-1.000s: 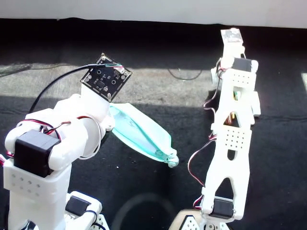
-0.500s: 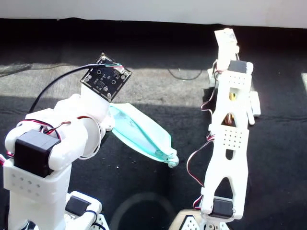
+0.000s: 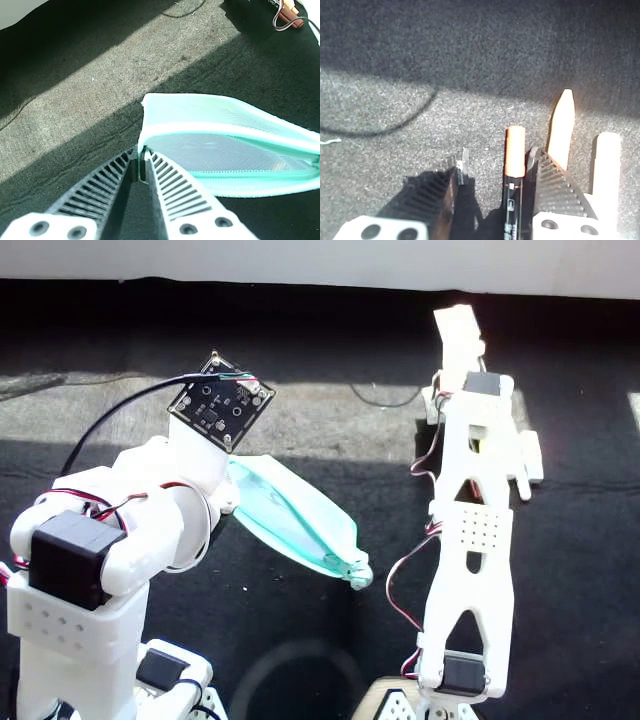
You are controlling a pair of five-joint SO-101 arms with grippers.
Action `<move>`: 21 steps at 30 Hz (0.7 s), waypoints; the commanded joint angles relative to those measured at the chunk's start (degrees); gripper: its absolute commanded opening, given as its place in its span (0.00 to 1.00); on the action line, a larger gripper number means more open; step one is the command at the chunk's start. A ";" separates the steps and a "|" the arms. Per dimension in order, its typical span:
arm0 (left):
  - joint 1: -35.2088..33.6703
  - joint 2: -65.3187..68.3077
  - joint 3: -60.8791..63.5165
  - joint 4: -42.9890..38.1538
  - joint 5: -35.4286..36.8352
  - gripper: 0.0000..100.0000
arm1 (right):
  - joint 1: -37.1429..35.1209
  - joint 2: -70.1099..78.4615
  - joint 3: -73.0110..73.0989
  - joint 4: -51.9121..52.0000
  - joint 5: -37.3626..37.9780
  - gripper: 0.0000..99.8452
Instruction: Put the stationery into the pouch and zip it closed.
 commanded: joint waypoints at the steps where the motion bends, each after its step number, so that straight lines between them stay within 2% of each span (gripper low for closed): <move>1: 0.31 -0.31 0.04 -0.18 0.44 0.01 | -0.13 0.48 0.57 -1.89 0.70 0.19; 4: 0.31 -0.31 0.04 -0.18 0.44 0.01 | -0.13 0.48 0.48 0.04 0.70 0.15; 8: 0.31 -0.31 0.04 -0.18 0.44 0.01 | 0.13 0.40 0.48 1.27 0.70 0.00; 13: 0.13 -0.31 0.04 -0.18 0.44 0.01 | 0.57 0.22 -0.22 4.09 0.70 0.01; 21: 0.13 -0.40 0.04 -0.18 0.44 0.01 | 0.48 -2.07 -19.12 26.95 0.70 0.01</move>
